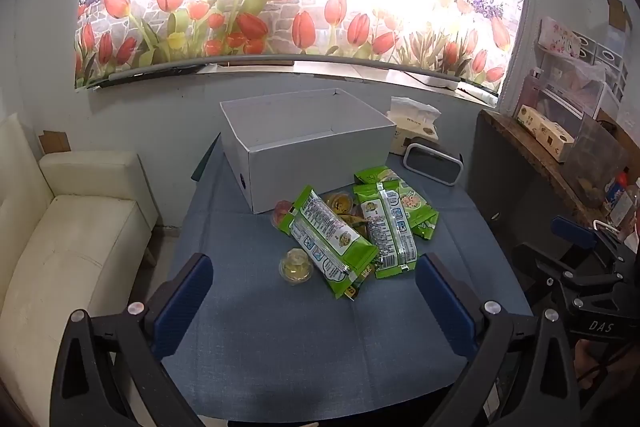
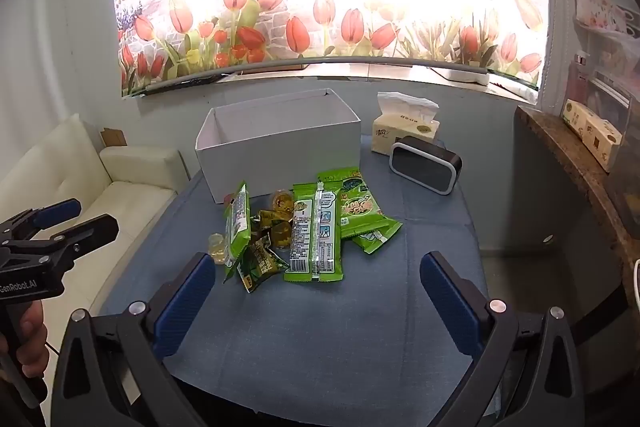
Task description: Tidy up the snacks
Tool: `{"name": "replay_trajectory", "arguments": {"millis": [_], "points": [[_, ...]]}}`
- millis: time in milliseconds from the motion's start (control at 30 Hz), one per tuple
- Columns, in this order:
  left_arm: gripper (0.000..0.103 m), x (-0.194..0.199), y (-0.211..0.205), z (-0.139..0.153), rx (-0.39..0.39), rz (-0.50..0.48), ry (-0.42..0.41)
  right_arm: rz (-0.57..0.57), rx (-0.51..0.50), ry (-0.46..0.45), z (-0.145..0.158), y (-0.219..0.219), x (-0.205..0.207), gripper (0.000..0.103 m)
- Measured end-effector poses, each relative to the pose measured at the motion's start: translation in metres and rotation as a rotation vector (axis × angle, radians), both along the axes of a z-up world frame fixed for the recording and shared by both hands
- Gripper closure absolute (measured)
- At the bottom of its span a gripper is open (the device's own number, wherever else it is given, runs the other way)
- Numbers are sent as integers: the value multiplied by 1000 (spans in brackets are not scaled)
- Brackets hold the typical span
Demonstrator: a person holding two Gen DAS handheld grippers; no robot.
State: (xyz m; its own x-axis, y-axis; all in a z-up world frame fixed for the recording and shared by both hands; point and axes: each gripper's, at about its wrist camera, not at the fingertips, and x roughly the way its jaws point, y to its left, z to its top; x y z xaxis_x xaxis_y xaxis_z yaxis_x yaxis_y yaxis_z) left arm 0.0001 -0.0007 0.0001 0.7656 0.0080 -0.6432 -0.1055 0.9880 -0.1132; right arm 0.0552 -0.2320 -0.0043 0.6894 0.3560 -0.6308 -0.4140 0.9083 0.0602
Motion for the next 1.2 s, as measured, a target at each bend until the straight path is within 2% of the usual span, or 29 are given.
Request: {"name": "replay_trajectory", "arguments": {"millis": [333,1200], "points": [[0,0,-2,1,1,-12,-3,0,-2,-7,7,-2,-5,0],[0,1,-4,1,-7,-18,-2,-8,-7,-1,-3,1,-3,0]]}}
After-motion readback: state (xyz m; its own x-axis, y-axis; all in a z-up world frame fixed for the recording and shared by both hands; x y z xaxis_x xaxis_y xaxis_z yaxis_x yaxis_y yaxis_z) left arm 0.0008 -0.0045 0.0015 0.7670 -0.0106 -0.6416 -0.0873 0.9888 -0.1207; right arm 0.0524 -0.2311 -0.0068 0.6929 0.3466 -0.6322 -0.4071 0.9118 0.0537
